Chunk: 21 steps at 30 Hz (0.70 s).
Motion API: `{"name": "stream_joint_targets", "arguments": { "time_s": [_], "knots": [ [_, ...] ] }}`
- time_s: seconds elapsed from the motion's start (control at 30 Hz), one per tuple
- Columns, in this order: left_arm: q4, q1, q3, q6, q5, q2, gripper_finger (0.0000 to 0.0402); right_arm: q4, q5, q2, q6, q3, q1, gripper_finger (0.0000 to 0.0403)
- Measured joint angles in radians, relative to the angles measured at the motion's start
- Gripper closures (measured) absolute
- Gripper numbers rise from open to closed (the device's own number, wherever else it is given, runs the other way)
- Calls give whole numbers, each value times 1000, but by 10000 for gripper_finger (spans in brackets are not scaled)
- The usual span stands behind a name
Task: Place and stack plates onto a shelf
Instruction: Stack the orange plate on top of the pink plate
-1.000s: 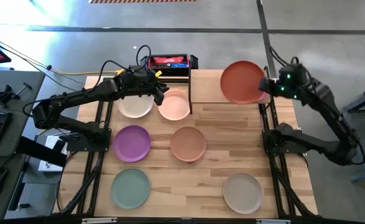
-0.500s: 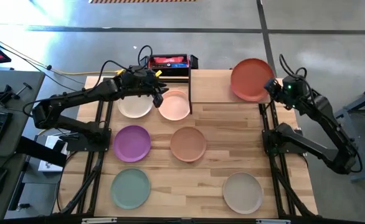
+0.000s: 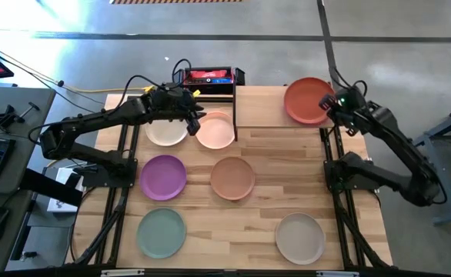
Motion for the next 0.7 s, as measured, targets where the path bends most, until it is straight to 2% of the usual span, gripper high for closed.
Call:
{"name": "stream_joint_targets", "arguments": {
  "time_s": [0.3,0.7],
  "knots": [
    [-17,0,0,14,0,0,298,21,0,65,-5,0,0,403],
    [-20,0,0,14,0,0,298,39,-11,68,-21,0,0,402]
  ]
}}
